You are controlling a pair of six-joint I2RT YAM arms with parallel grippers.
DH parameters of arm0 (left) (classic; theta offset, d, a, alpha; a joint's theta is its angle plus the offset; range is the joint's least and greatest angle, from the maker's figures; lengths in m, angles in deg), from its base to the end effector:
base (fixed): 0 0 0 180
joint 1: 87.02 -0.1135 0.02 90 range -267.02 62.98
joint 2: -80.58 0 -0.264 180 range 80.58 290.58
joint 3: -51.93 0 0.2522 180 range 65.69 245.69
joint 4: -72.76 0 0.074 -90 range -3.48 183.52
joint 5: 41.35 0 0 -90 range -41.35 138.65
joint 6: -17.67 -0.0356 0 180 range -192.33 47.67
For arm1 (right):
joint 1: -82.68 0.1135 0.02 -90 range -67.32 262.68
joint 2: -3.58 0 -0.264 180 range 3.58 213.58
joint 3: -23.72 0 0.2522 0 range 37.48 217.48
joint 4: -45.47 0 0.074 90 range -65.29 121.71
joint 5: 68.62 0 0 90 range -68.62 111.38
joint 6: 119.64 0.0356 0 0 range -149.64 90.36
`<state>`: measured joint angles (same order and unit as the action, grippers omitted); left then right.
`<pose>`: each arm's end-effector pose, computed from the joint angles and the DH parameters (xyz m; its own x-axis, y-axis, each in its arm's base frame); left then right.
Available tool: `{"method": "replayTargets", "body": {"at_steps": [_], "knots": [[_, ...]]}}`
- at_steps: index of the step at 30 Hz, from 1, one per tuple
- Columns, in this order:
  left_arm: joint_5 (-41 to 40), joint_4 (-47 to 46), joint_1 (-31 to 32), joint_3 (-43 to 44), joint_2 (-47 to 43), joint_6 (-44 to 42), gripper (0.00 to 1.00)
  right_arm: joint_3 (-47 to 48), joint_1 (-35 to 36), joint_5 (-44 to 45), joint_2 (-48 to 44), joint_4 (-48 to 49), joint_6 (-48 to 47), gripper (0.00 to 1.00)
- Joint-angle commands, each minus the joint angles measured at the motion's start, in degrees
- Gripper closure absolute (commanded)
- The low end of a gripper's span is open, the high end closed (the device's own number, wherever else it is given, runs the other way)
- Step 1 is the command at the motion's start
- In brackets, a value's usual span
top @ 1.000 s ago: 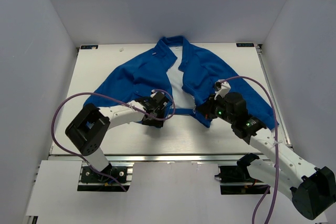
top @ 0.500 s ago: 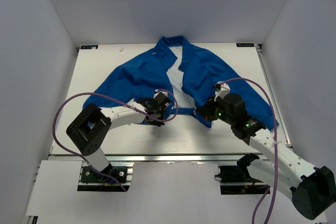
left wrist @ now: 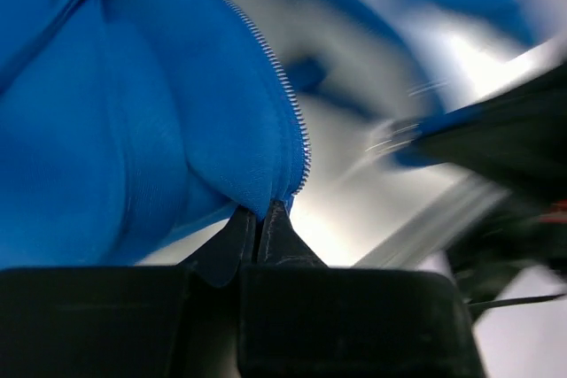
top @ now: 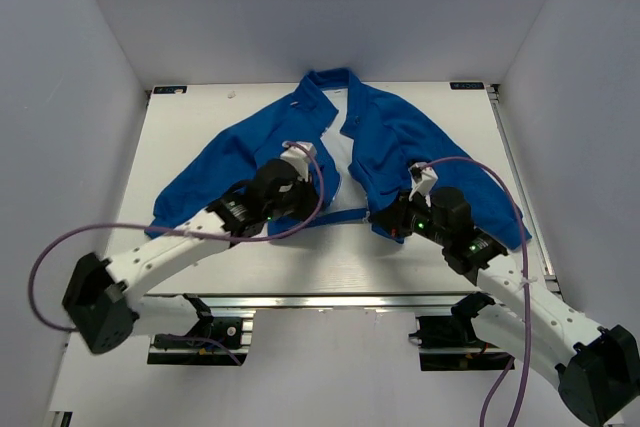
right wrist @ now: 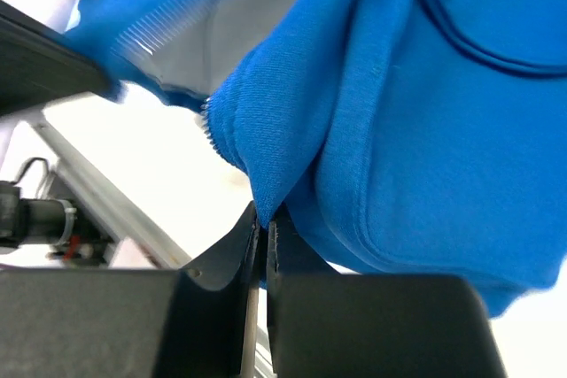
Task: Zip up the jacket
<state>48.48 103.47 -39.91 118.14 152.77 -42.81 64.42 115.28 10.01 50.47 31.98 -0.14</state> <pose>0.1893 -0.2036 0.2731 -0.7141 0.0447 -0.6987 0.4358 0.8094 -0.3936 0.1587 0.1098 0.2424 -0.5840 0.1995 -0.7868 -0.4561 0.7211 0.5214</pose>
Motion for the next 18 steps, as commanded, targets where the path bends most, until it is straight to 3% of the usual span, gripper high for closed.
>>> {"method": "replayTargets", "body": {"at_steps": [1, 8, 18], "knots": [[1.4, -9.5, 0.3, -1.0, -8.8, 0.7, 1.0, -0.7, -0.3, -5.1, -1.5, 9.5, 3.5, 1.0], [-2.7, -30.5, 0.4, -9.3, -12.7, 3.9, 1.0, -3.6, -0.3, -11.6, -0.5, 25.9, 9.4, 1.0], [-6.2, -40.5, 0.8, -11.2, -8.6, 4.9, 1.0, -1.1, -0.3, -9.5, 5.7, 35.1, 12.4, 1.0]]}}
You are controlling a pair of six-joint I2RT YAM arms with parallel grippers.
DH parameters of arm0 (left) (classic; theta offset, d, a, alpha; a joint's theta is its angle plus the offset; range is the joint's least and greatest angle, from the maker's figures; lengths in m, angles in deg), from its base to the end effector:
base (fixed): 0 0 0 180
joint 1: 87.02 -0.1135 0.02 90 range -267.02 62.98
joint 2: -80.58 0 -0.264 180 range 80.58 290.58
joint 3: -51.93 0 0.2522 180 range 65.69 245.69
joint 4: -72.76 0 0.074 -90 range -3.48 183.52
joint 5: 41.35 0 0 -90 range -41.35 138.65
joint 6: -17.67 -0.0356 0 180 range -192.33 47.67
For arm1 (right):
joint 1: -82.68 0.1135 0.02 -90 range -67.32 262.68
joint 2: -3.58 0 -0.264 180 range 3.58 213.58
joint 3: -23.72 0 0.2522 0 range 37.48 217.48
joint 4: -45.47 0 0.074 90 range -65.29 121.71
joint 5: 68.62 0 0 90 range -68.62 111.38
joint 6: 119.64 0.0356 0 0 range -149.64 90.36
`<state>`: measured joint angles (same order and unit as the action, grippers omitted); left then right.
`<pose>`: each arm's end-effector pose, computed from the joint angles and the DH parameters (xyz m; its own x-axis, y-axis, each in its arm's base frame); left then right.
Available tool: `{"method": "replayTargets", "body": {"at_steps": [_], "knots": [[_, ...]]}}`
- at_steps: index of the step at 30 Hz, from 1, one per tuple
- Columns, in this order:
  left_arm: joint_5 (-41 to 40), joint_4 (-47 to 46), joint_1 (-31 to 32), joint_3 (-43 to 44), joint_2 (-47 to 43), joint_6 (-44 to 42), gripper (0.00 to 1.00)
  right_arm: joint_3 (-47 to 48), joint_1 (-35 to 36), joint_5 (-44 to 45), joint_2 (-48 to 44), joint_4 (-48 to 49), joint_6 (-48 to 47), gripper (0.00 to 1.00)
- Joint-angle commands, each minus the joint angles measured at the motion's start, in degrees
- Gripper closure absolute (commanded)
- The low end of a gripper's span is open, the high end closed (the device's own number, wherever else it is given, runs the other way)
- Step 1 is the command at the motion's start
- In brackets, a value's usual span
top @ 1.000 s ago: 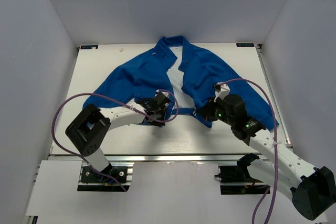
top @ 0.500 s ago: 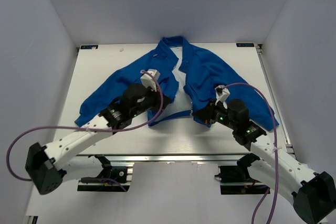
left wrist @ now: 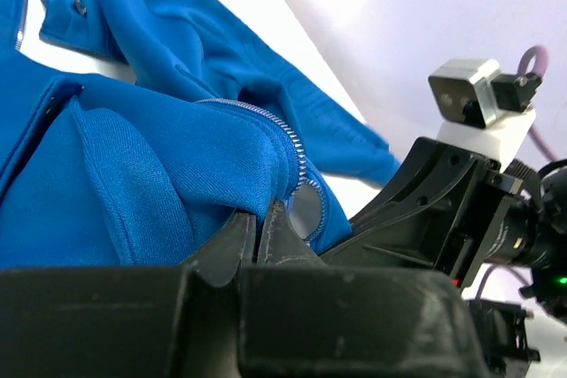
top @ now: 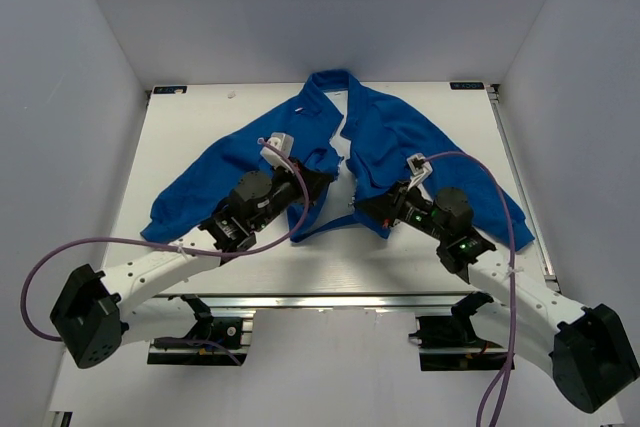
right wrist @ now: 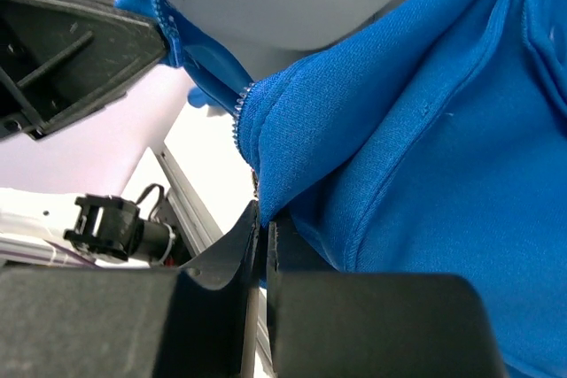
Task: Zip up the jacket
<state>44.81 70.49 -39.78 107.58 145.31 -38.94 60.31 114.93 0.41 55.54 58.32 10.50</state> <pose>0.1817 -0.1930 0.2994 -0.4455 -0.3270 -0.8334 0.5296 0.6543 -0.5398 0.1688 0.1216 0.2499 -0.5446 0.3682 -0.7536 -0.5881 0.4730 0.6561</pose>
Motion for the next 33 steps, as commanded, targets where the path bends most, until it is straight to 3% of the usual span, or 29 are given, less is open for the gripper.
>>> {"method": "replayTargets", "body": {"at_steps": [1, 12, 33], "knots": [[-2.8, -8.2, 0.6, -0.9, -1.2, 1.4, 1.0, 2.9, 0.0, 0.6, 0.9, 9.7, 2.3, 1.0], [-3.2, -15.5, 1.3, -2.3, 1.5, 2.4, 1.0, 5.6, 0.0, 0.6, 8.1, 21.2, 4.6, 1.0], [-5.3, -18.4, 2.9, -2.9, 3.3, 1.4, 1.0, 6.4, 0.0, -3.2, 8.0, 22.3, 1.8, 1.0]]}}
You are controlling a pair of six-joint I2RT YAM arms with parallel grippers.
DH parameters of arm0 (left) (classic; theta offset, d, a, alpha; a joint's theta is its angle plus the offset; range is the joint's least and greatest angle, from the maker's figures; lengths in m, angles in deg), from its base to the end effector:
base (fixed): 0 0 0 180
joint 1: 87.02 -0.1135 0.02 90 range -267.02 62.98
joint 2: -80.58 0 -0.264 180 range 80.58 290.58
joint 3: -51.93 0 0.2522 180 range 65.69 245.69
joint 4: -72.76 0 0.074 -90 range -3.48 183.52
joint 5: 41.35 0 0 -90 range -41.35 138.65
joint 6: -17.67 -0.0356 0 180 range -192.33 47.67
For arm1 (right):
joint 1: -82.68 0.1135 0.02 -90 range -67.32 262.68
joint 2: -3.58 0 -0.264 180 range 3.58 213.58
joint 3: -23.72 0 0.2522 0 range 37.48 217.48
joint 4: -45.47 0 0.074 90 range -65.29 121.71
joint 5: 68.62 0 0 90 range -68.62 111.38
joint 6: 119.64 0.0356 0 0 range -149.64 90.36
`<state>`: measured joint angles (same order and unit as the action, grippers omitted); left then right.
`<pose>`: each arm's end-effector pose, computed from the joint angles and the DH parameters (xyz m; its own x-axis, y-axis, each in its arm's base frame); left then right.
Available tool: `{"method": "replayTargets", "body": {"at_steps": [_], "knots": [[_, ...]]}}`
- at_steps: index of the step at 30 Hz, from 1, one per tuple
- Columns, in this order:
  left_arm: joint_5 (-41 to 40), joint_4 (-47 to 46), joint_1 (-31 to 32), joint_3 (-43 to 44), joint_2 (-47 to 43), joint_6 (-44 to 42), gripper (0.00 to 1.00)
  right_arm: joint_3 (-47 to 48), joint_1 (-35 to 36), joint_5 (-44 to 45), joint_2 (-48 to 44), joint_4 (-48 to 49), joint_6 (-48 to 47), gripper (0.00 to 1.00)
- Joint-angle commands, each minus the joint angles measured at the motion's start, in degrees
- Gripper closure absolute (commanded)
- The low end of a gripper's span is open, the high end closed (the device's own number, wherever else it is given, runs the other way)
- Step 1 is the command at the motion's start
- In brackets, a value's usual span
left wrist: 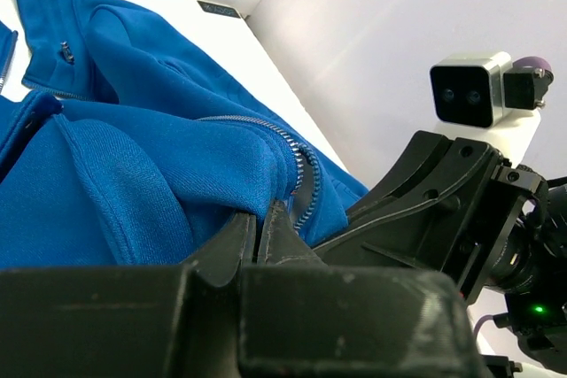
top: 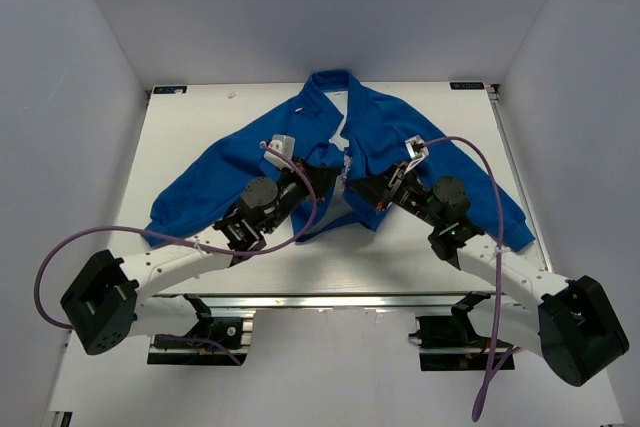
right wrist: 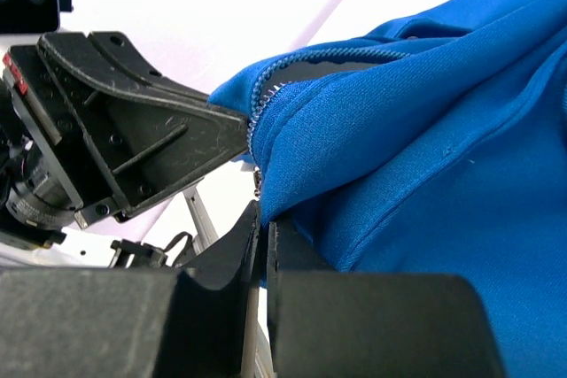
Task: Zip up the jacket
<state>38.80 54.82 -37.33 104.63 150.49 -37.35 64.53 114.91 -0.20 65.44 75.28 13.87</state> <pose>0.1853 -0.2090 0.2882 -0.3605 -0.4481 -0.8180 0.5296 0.6236 -0.5750 0.1933 0.1373 0.2720 -0.4597 0.4670 -0.7554 -0.6714 0.3740 0.6398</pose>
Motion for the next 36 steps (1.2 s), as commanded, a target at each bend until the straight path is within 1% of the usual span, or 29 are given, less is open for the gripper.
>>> {"method": "replayTargets", "body": {"at_steps": [1, 5, 12, 18, 26, 36], "knots": [[0.5, -2.9, 0.4, -0.2, -2.6, 0.4, 1.0, 1.9, 0.0, -3.0, -2.3, 5.6, -2.0, 1.0], [1.3, -4.1, 0.4, -1.2, -3.6, 1.1, 1.0, 1.2, 0.0, -4.2, -3.2, 6.4, -2.2, 1.0], [3.5, -4.9, 0.4, -1.4, -3.8, 1.3, 1.0, 1.2, 0.0, -3.6, -3.5, 6.6, -2.3, 1.0], [3.3, -5.4, 0.5, -1.9, -4.1, 2.1, 1.0, 1.5, 0.0, -3.6, -2.5, 5.1, -2.1, 1.0], [2.8, -4.9, 0.5, -2.2, -5.1, 1.7, 1.0, 1.3, 0.0, -3.2, -4.1, 1.7, -3.6, 1.0], [3.3, -4.9, 0.5, -1.8, -4.3, 1.7, 1.0, 1.3, 0.0, -4.2, -3.7, 3.7, -2.8, 1.0]]}}
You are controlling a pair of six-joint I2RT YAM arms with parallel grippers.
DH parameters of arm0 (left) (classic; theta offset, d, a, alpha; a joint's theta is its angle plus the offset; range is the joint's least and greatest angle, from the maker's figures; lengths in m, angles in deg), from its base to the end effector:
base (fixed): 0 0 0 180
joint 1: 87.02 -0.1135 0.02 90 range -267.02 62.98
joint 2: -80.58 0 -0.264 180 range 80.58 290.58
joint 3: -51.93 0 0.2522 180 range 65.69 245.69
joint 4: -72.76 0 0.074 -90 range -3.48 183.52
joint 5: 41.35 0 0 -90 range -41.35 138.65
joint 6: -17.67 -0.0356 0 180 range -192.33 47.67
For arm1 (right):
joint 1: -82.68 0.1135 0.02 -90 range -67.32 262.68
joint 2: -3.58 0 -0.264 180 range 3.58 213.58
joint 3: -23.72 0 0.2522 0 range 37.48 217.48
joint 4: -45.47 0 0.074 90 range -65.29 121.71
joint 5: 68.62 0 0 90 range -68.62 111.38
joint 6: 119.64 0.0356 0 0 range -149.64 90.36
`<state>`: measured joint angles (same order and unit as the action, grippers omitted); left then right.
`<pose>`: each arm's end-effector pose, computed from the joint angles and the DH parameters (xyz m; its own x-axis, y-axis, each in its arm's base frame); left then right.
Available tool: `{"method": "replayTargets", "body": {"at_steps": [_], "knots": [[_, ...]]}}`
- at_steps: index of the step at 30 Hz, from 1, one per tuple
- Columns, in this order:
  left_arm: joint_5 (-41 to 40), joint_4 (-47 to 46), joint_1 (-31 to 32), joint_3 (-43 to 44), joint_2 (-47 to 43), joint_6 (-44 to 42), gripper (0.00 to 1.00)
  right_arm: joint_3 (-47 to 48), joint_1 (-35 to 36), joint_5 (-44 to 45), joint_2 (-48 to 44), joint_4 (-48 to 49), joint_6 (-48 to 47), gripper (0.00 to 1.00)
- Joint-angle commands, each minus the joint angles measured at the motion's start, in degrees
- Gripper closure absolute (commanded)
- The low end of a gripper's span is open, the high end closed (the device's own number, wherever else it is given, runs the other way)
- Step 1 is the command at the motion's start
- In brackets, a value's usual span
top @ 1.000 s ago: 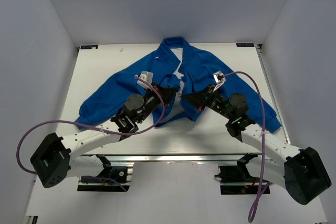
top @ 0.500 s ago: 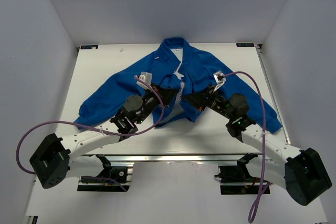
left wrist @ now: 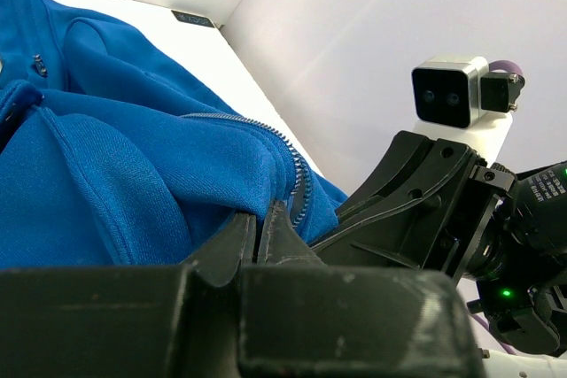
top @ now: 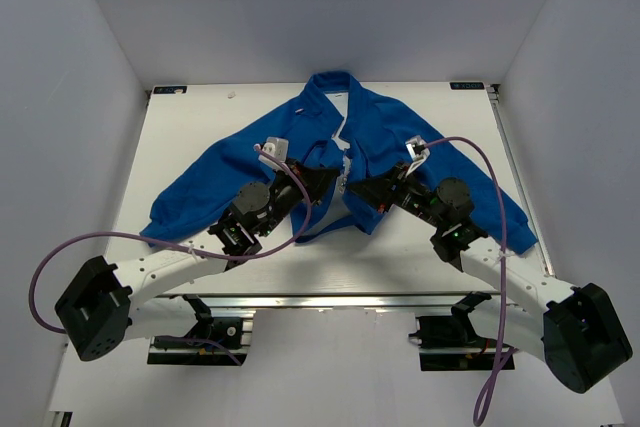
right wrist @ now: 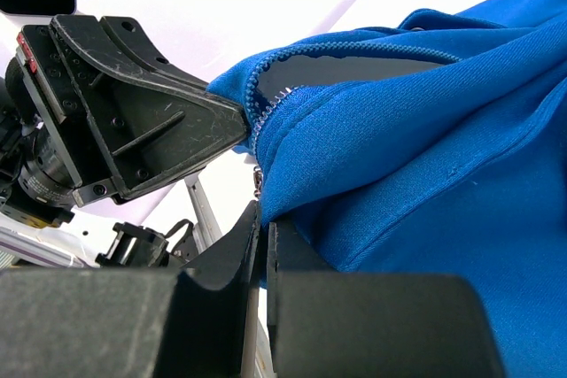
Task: Zip up the jacket
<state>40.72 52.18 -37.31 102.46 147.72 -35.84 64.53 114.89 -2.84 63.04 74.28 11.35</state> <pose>0.1771 -0.2013 0.2922 -0.3604 -0.4858 -0.7964 0.5625 0.5679 -0.6009 0.1865 0.1347 0.2790 -0.4303 0.4359 -0.7905 -0.7227 0.3583 0.5910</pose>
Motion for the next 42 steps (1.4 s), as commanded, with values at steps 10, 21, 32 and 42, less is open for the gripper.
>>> {"method": "replayTargets", "body": {"at_steps": [10, 21, 32, 42], "knots": [[2.3, -2.6, 0.5, 0.3, -1.0, 0.2, 1.0, 1.3, 0.0, -0.6, -1.5, 5.5, -0.3, 1.0], [2.2, -3.4, 0.5, -0.1, -0.3, 0.3, 1.0, 1.6, 0.0, -0.9, -2.3, 5.8, 0.1, 1.0], [5.0, -8.4, 0.5, -3.3, -1.1, -0.2, 1.0, 2.5, -0.5, 0.6, -1.5, 5.0, 0.9, 1.0], [7.8, -11.6, 0.5, -6.0, -2.3, -1.2, 1.0, 2.8, -2.2, -1.3, -1.9, 4.7, 0.9, 1.0]]}}
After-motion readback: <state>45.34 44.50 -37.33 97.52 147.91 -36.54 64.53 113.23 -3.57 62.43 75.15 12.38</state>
